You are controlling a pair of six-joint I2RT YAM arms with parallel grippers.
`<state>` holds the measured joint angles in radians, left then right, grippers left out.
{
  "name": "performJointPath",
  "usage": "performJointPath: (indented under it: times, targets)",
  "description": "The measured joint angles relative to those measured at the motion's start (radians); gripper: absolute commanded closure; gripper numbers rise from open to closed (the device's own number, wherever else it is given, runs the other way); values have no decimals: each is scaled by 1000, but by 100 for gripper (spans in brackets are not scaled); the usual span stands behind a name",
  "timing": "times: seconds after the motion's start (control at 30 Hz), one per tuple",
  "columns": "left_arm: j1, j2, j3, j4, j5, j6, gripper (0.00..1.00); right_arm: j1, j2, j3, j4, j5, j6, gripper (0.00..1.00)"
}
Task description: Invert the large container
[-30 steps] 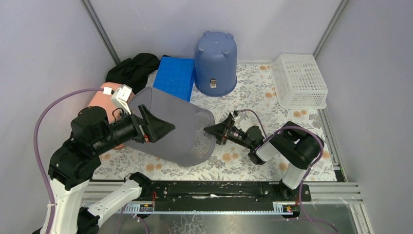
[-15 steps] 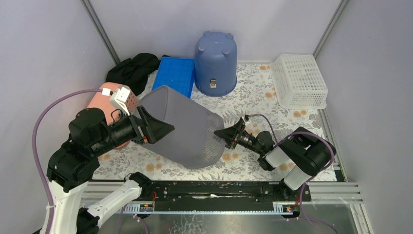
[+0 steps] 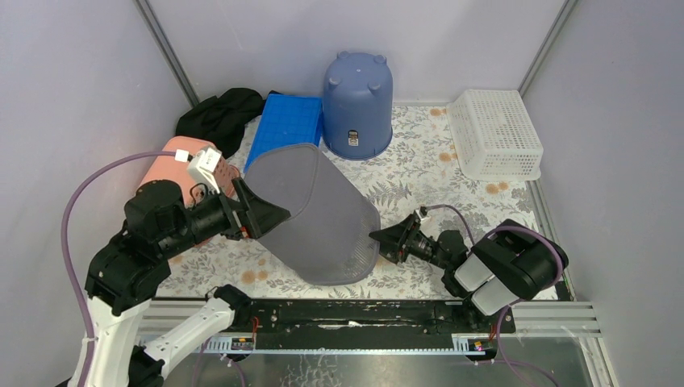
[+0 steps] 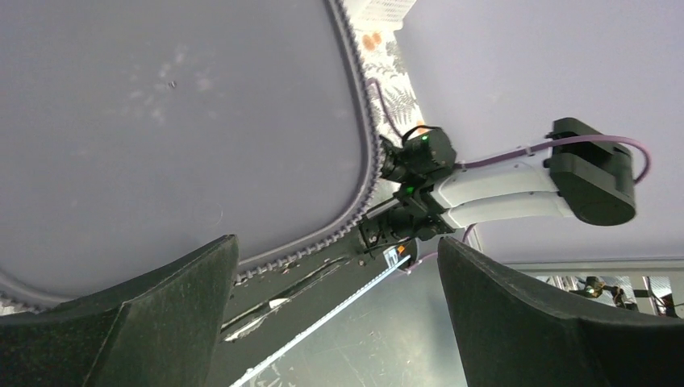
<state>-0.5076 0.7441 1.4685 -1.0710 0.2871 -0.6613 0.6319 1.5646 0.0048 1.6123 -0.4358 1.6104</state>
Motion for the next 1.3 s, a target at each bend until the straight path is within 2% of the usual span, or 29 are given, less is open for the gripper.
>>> performJointPath:
  times: [0.17,0.43,0.5,0.57,0.63,1.0,1.17,1.3]
  targets:
    - [0,-16,-82,1,-26,6,0,-10,-38,-1,-11,-3,-16,42]
    - [5,-74,-203,110,-77,13,0,-45,-72,-1,-61,-2,-37,42]
    - [5,-77,-228,152,-79,13,0,-55,-79,-1,-68,-2,-41,40]
    - [5,-78,-249,188,-79,12,0,-67,-84,-1,-73,-2,-44,31]
    - [5,-78,-271,224,-73,10,0,-79,-88,-1,-75,-2,-45,27]
    - [5,-60,-364,418,3,-14,0,-145,-82,-1,-114,1,-60,29]
    - [5,-31,-415,534,52,-30,0,-167,-108,-1,-222,9,-64,28]
    - [5,-12,-449,620,83,-41,0,-195,-212,-1,-377,24,-82,27]
